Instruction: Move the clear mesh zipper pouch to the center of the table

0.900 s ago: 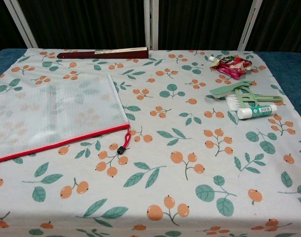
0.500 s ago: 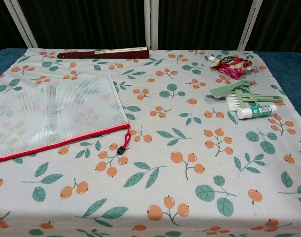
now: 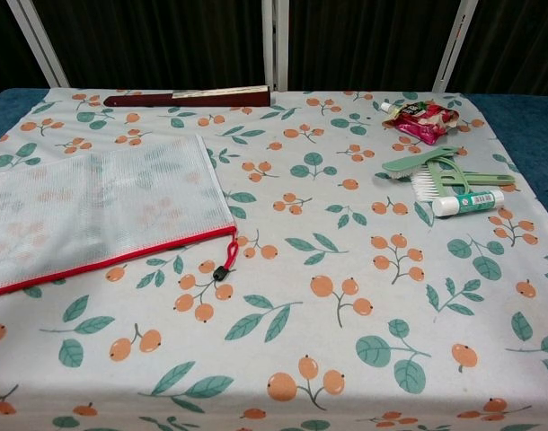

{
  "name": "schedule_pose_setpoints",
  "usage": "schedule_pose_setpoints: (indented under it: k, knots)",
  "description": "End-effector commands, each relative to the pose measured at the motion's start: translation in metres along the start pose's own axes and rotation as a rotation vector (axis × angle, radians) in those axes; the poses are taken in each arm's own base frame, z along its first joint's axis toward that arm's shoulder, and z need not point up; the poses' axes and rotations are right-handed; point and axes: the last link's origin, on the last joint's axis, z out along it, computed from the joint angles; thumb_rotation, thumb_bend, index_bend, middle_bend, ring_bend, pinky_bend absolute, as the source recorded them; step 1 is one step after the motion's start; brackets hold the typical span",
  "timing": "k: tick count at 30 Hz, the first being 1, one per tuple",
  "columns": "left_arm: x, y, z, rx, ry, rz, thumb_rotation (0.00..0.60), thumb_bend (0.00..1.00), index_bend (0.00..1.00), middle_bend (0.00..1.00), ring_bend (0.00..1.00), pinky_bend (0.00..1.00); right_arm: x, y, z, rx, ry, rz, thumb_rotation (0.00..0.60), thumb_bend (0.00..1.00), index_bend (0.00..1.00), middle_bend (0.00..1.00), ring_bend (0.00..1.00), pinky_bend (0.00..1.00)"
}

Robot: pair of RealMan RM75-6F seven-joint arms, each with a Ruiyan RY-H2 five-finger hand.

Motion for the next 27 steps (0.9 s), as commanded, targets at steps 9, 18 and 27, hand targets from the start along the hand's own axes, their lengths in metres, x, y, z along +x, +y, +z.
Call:
schedule_pose_setpoints:
  k: [9, 18, 27]
  knots:
    - [-0.029, 0.114, 0.128, -0.499, -0.247, 0.167, 0.600, 0.31, 0.35, 0.21, 0.16, 0.16, 0.004, 0.003, -0.006, -0.045, 0.002, -0.010, 0.600, 0.27, 0.10, 0.08, 0.00, 0.00]
    - [-0.059, 0.141, 0.171, -0.557, -0.322, 0.289, 0.600, 0.33, 0.37, 0.17, 0.14, 0.15, 0.009, 0.007, -0.006, -0.073, 0.002, -0.017, 0.600, 0.27, 0.10, 0.08, 0.00, 0.00]
    - [-0.074, 0.144, 0.179, -0.569, -0.363, 0.370, 0.600, 0.35, 0.38, 0.14, 0.12, 0.15, 0.007, 0.011, -0.005, -0.091, -0.005, -0.012, 0.600, 0.27, 0.10, 0.08, 0.00, 0.00]
